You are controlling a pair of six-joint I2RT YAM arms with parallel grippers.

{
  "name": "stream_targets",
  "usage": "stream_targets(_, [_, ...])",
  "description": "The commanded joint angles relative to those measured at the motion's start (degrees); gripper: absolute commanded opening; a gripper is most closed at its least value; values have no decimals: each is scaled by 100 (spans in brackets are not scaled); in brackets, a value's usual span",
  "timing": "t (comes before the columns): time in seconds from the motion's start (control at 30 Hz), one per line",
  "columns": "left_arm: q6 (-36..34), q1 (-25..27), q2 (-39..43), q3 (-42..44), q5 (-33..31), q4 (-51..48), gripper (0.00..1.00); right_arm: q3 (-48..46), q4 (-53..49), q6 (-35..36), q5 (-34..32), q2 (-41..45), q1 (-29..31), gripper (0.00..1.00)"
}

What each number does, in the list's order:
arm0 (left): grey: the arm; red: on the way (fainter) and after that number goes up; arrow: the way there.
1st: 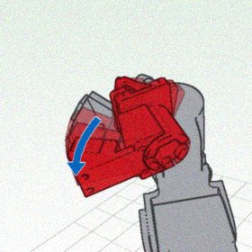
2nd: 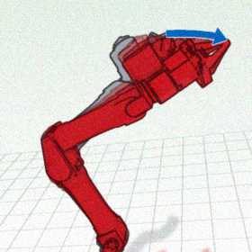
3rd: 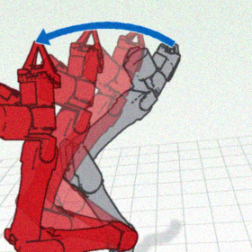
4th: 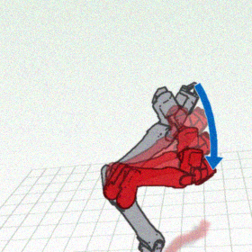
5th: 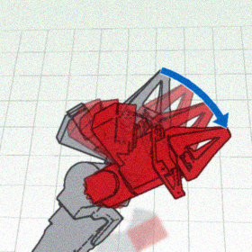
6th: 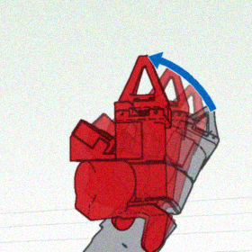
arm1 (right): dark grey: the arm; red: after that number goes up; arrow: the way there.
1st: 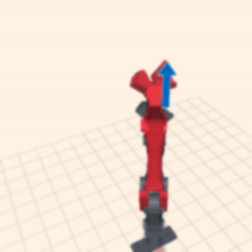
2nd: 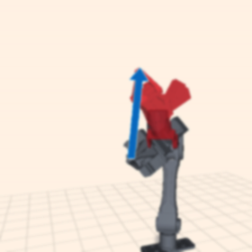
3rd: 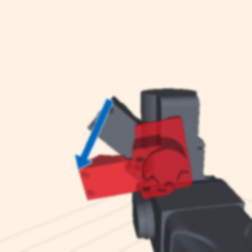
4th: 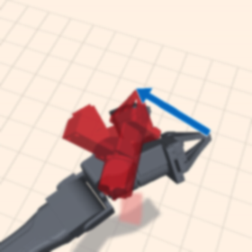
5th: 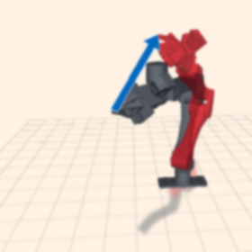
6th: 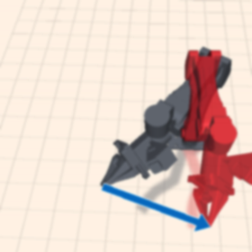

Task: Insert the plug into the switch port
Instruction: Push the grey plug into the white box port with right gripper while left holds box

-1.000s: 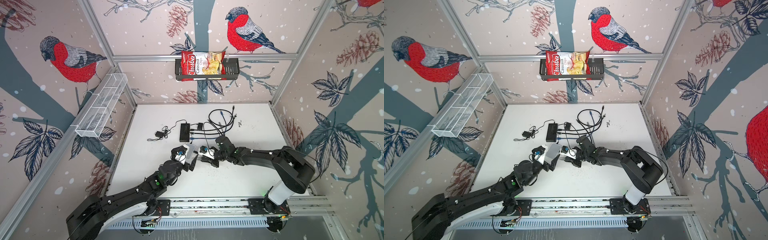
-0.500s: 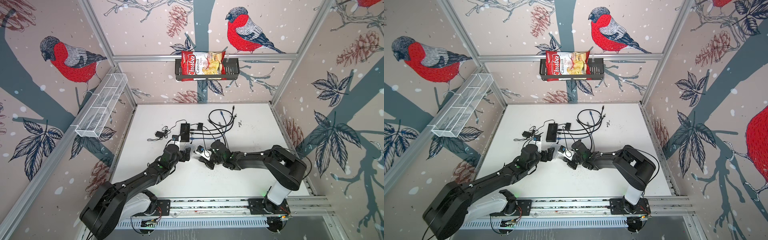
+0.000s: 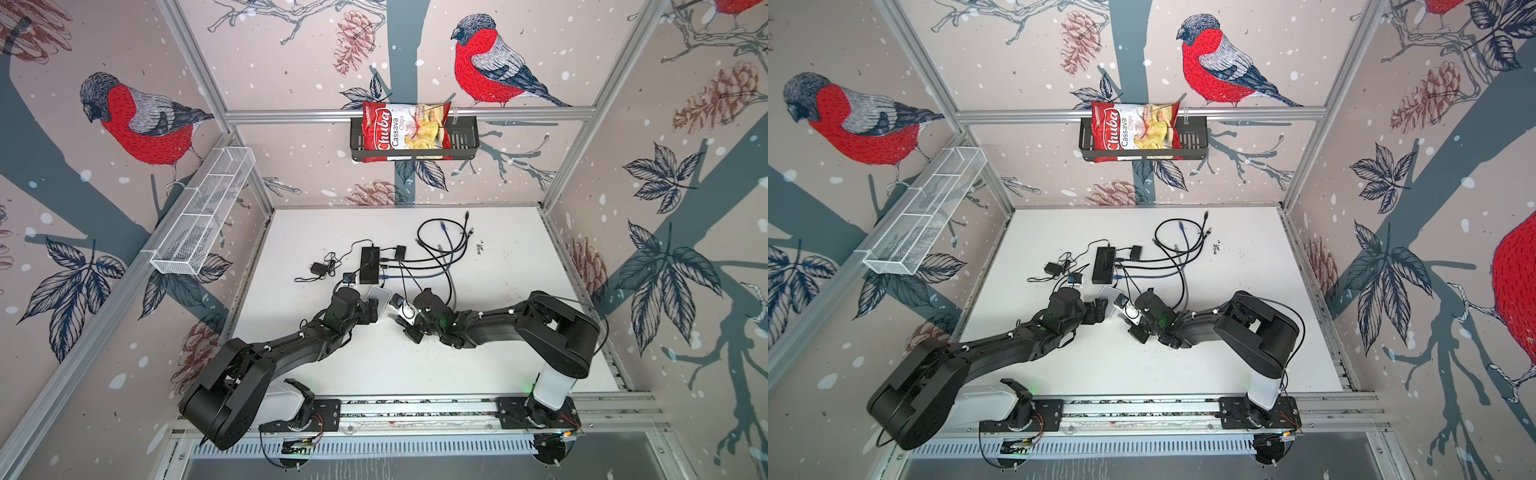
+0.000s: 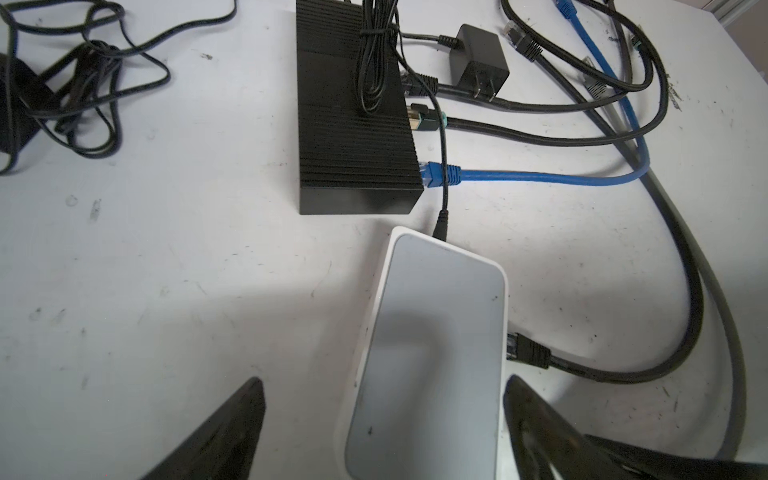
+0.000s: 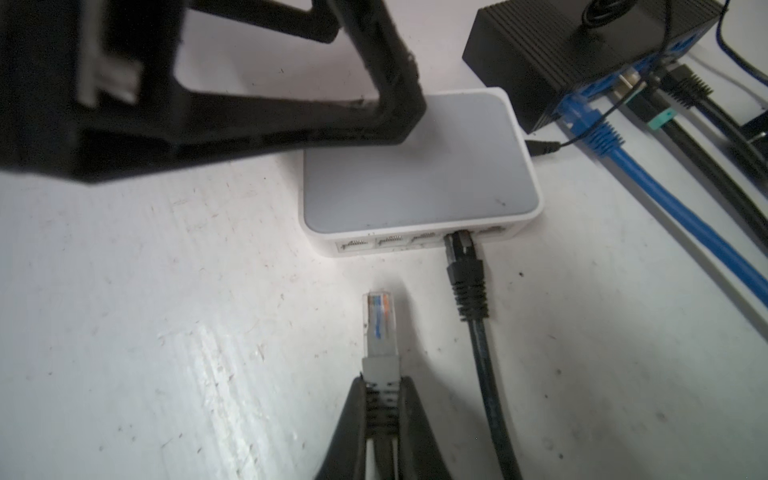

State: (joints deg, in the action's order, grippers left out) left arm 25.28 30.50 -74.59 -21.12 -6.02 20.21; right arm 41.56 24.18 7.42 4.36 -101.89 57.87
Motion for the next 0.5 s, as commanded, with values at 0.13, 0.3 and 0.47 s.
stream_targets(0.13, [-9, -97, -423, 9, 391, 833, 86, 183, 159, -256, -107, -179, 61, 2])
stream_targets(0.3, [56, -104, -601, 49, 701, 1066, 78, 269, 121, -309, -146, -257, 84, 2])
stream_targets(0.47, [-13, -104, -684, 45, 1122, 1119, 72, 343, 110, -345, -57, -334, 98, 2])
